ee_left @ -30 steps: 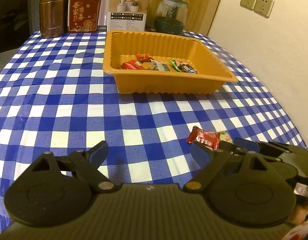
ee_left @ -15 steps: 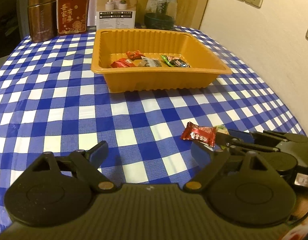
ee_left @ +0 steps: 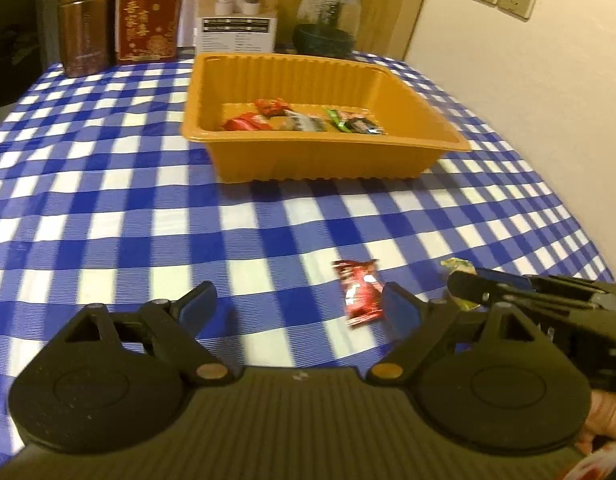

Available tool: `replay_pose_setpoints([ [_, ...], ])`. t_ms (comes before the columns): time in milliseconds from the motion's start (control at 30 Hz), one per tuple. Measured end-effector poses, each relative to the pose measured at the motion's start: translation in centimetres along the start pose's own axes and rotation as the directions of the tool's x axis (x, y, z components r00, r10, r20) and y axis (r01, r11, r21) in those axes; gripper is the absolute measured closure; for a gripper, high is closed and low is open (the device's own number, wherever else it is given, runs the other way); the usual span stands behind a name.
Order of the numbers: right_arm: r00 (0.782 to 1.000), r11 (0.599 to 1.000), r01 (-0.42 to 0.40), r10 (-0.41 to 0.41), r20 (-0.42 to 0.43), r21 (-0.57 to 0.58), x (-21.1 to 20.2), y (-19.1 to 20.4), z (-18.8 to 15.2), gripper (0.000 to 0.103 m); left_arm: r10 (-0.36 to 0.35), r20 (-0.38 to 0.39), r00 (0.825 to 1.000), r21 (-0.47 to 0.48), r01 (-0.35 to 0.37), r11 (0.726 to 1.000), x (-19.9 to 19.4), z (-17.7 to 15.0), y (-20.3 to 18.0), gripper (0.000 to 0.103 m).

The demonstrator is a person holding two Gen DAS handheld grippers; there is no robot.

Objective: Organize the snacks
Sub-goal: 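Grasp the red candy packet with the left tool while the right tool grasps the yellow-green candy, then carry both candies over the orange tray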

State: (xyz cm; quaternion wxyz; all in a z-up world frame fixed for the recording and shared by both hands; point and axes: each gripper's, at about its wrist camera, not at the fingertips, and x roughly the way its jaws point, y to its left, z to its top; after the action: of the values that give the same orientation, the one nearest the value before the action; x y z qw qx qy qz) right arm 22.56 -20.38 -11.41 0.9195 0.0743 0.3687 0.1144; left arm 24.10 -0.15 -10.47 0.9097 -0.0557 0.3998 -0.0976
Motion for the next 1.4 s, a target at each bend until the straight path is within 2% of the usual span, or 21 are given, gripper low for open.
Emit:
replay_pose_setpoints([
  [167, 0.999, 0.998, 0.035, -0.036, 0.005, 0.053, -0.3, -1.4, 0.1, 0.08, -0.035, 0.052, 0.998, -0.032, 0.036, 0.999, 0.6, 0.1, -1.2, 0.017],
  [367, 0.999, 0.996, 0.05, -0.051, 0.014, 0.074, -0.4, -2.1, 0.2, 0.08, -0.028, 0.078, 0.997, -0.027, 0.03, 0.999, 1.7, 0.0, -2.6, 0.033],
  [600, 0.998, 0.993, 0.057, -0.058, 0.013, 0.105, -0.3, -2.9, 0.1, 0.08, -0.001, 0.047, 0.999, -0.009, 0.001, 1.0, 3.4, -0.7, -3.9, 0.055],
  [833, 0.998, 0.992, 0.054, -0.057, 0.022, 0.115, -0.3, -2.9, 0.4, 0.081, 0.022, 0.049, 0.999, -0.001, -0.022, 1.0, 3.6, -1.1, -4.1, 0.063],
  [1033, 0.998, 0.991, 0.054, -0.057, 0.022, 0.119, -0.3, -2.6, 0.4, 0.081, 0.044, 0.053, 0.998, 0.027, -0.046, 0.999, 3.5, -1.3, -4.1, 0.078],
  [1400, 0.999, 0.993, 0.045, -0.048, 0.024, 0.11, -0.2, -2.4, 0.4, 0.081, 0.027, 0.034, 0.999, 0.034, -0.028, 0.999, 3.5, -1.1, -4.0, 0.081],
])
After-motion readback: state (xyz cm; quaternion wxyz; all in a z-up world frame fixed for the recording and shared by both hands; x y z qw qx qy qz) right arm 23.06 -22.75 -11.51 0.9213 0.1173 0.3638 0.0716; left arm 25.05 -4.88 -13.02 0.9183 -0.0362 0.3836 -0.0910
